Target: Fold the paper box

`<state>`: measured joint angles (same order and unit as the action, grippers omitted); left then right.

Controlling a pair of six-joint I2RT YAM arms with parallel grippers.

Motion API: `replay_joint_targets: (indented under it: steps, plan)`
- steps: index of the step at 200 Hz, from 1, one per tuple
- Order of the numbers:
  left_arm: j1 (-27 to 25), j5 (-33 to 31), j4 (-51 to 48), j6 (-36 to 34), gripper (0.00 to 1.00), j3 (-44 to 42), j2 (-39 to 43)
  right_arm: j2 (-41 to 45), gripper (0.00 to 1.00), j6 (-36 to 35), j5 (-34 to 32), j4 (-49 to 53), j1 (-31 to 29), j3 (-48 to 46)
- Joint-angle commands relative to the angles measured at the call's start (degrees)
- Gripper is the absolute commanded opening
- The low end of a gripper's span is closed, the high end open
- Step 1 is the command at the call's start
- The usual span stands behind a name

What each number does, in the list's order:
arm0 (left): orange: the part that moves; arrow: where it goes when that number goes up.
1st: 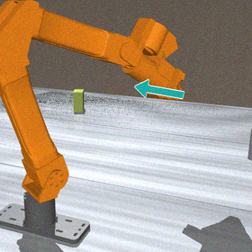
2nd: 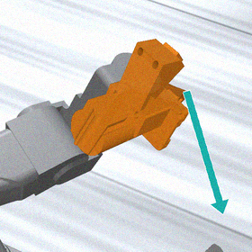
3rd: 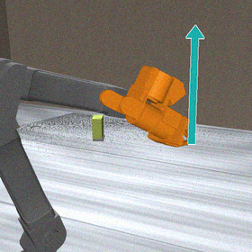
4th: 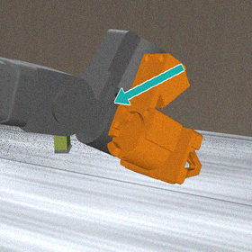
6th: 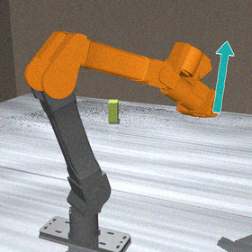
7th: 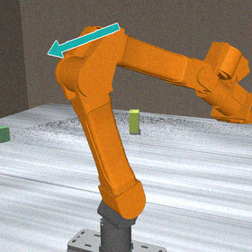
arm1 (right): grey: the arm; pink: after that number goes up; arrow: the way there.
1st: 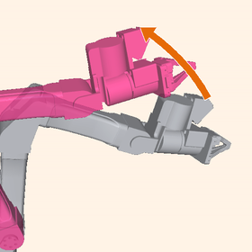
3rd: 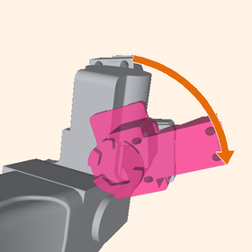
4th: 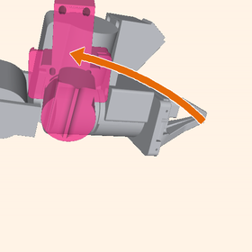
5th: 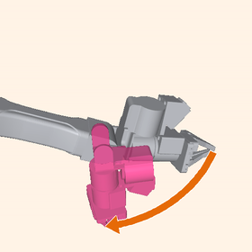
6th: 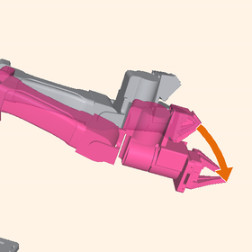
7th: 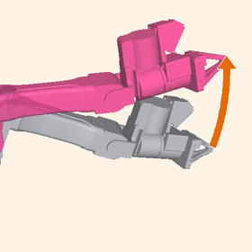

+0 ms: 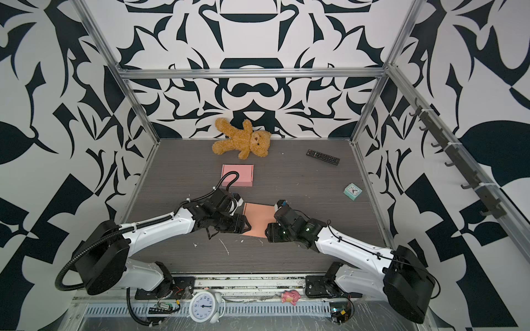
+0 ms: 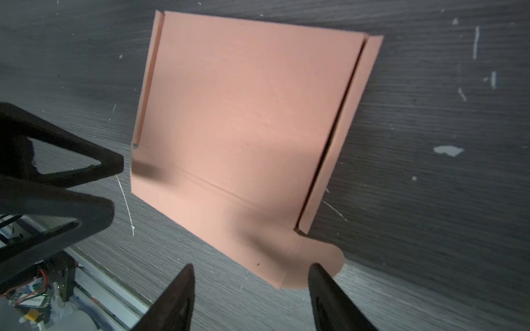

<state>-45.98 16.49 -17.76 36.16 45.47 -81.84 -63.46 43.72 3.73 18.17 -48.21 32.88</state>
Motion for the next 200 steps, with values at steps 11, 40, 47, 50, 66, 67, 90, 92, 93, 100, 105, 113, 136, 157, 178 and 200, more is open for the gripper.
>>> replay_joint_targets:
  steps: [11, 40, 47, 50, 66, 67, 90, 92, 93, 100, 105, 113, 136, 157, 178, 200]
  plan:
    - [-0.1, -0.2, 0.5, -0.7, 0.71, -0.5, -0.9, -0.4, 0.65, 1.3, -1.6, -2.3, -0.4, -1.2]
    - [-0.1, 0.3, 1.3, -0.6, 0.71, -0.8, -1.7, -1.4, 0.65, 1.6, -1.6, -3.1, -0.7, -1.5]
    - [-0.1, 0.3, 1.5, -0.6, 0.71, -0.9, -1.7, -1.6, 0.65, 1.6, -1.6, -3.3, -0.8, -1.5]
    - [-0.1, 0.3, 1.6, -0.5, 0.71, -0.9, -1.8, -1.6, 0.65, 1.7, -1.7, -3.4, -0.9, -1.6]
    - [-0.1, 0.3, 1.8, -0.5, 0.72, -1.0, -1.9, -1.9, 0.66, 1.9, -1.7, -3.9, -1.0, -1.7]
    - [-0.1, 0.4, 1.8, -0.5, 0.72, -1.0, -1.9, -1.9, 0.67, 1.9, -1.7, -4.0, -1.0, -1.7]
    - [-0.1, 0.3, 2.2, -0.5, 0.72, -1.2, -2.4, -2.6, 0.68, 2.1, -1.6, -4.4, -1.4, -1.8]
    - [-0.1, 0.4, 2.2, -0.5, 0.72, -1.3, -2.4, -2.7, 0.68, 2.1, -1.6, -4.4, -1.4, -1.8]
    - [-0.1, 0.4, 2.2, -0.5, 0.72, -1.3, -2.4, -2.7, 0.68, 2.1, -1.6, -4.5, -1.4, -1.8]
    - [-0.1, 0.3, 2.4, -0.5, 0.72, -1.4, -2.5, -2.9, 0.69, 2.3, -1.7, -4.6, -1.4, -1.9]
    - [-0.1, 0.4, 2.6, -0.5, 0.72, -1.5, -2.6, -3.0, 0.71, 2.3, -1.7, -4.7, -1.5, -2.0]
    - [-0.1, 0.4, 2.8, -0.4, 0.72, -1.7, -2.8, -3.0, 0.73, 2.4, -1.7, -5.1, -1.5, -2.1]
    - [-0.1, 0.8, 3.6, -0.1, 0.72, -2.1, -3.2, -3.6, 0.77, 2.4, -1.7, -5.5, -1.6, -2.2]
    - [-0.2, 1.2, 4.0, 0.2, 0.72, -2.4, -3.4, -4.0, 0.78, 2.5, -1.6, -6.1, -1.8, -2.2]
    - [-0.3, 1.7, 4.9, 0.7, 0.72, -2.9, -3.2, -4.5, 0.78, 2.8, -1.5, -6.8, -2.1, -2.2]
    - [-0.6, 1.9, 5.6, 1.1, 0.72, -3.1, -3.1, -4.9, 0.78, 3.1, -1.4, -7.3, -2.5, -1.9]
